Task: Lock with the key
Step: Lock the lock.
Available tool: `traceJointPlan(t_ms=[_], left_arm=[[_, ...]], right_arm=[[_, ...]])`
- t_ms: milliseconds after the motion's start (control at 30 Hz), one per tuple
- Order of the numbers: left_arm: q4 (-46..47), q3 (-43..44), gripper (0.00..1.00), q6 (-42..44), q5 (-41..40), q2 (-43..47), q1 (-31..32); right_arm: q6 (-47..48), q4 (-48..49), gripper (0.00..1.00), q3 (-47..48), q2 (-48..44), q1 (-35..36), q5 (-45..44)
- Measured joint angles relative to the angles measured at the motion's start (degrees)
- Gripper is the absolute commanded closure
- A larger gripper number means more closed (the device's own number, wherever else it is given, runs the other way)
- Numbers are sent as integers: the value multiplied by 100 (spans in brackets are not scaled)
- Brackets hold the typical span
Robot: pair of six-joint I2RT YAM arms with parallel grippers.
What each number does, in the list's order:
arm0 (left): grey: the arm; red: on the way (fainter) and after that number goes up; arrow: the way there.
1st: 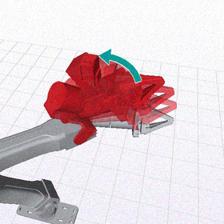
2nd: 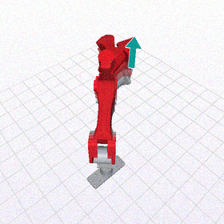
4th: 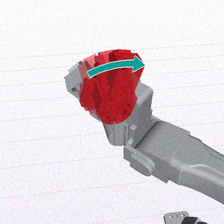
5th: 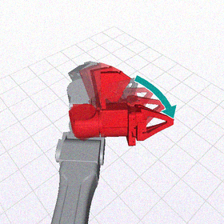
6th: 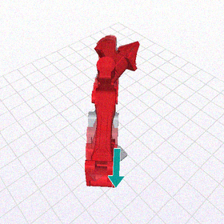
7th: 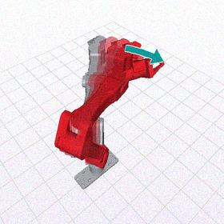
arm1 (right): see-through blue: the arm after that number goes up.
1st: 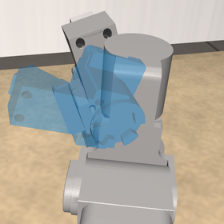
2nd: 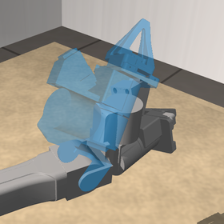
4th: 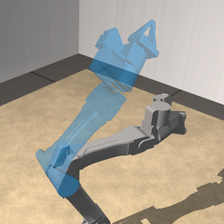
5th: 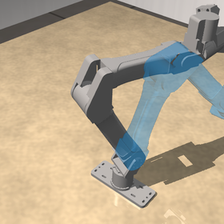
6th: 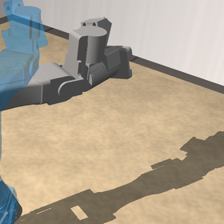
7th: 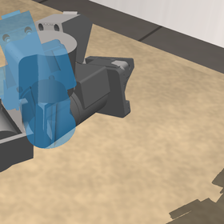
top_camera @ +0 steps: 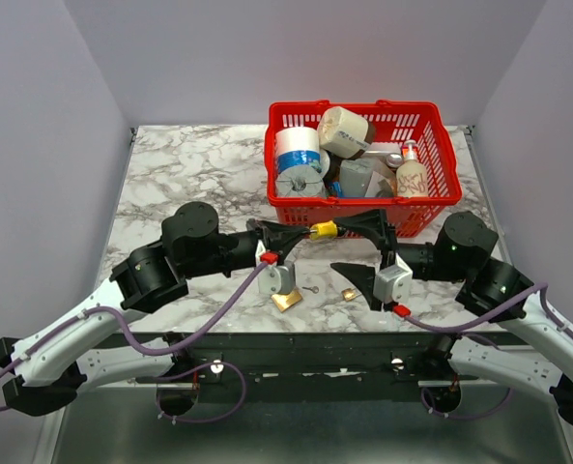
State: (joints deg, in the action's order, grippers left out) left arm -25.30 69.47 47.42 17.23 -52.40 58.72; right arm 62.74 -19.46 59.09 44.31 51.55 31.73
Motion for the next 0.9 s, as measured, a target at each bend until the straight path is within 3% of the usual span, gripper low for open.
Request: traceJointPlan(t_ms=[300,533,700,900], left_arm=[[42,129,100,-1530,501,109,-254],[236,129,100,-2577,990,219,-330],[376,127,100,-3025,1224,269,-442],[481,120,100,-3355,1467,271,-487]], right_arm=[[-2044,-658,4,1342,662,4,-470],[-3259,-1720,2,2044,1104,4,-444],[-3770,-2378,1,2476,1606,4,-321],[-3932,-2605,2,2420,1563,4,-267]])
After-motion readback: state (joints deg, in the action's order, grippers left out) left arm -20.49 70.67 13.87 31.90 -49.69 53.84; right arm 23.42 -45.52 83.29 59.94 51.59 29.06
